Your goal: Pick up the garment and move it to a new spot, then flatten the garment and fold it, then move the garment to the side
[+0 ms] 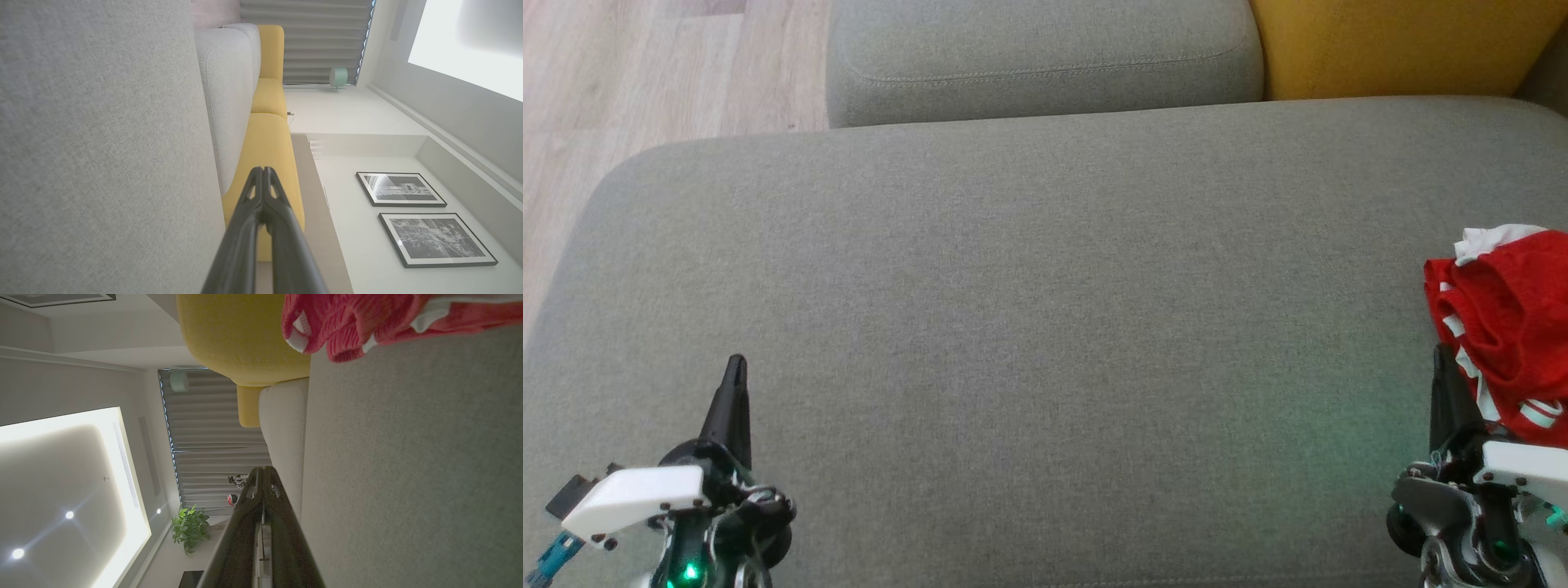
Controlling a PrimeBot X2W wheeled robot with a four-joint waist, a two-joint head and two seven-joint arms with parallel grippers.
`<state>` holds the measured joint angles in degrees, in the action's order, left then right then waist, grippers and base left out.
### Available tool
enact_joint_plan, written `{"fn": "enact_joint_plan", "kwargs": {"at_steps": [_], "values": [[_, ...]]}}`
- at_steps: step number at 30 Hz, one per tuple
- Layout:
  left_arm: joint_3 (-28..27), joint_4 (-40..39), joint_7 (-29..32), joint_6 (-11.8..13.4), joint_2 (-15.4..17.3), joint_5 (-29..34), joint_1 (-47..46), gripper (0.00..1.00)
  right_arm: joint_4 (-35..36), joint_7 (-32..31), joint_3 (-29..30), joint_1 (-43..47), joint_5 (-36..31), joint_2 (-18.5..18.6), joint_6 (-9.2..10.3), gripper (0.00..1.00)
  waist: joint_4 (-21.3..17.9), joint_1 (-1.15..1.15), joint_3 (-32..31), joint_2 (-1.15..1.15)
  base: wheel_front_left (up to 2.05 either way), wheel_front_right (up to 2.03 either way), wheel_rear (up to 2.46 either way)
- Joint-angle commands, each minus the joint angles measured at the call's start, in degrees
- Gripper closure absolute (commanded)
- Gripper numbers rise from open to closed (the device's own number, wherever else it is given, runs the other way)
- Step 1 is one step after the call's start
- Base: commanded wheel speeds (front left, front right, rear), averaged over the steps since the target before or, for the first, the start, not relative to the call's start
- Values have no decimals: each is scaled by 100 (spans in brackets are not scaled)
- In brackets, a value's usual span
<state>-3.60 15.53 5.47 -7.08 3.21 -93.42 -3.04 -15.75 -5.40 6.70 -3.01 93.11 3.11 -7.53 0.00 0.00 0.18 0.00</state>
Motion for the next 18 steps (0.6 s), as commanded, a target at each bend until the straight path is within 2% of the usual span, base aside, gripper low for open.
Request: {"fn": "enact_joint_plan", "kwargs": {"at_steps": [1,18], "values": [[-203,-152,31,-41,33,52,-307,100,177,-47,-94,-310,-30,34,4,100,0,0,0,0,0,0,0],[-222,-151,45,-41,19,67,-309,100,176,-60,-78,-312,-44,22,4,100,0,0,0,0,0,0,0]]}}
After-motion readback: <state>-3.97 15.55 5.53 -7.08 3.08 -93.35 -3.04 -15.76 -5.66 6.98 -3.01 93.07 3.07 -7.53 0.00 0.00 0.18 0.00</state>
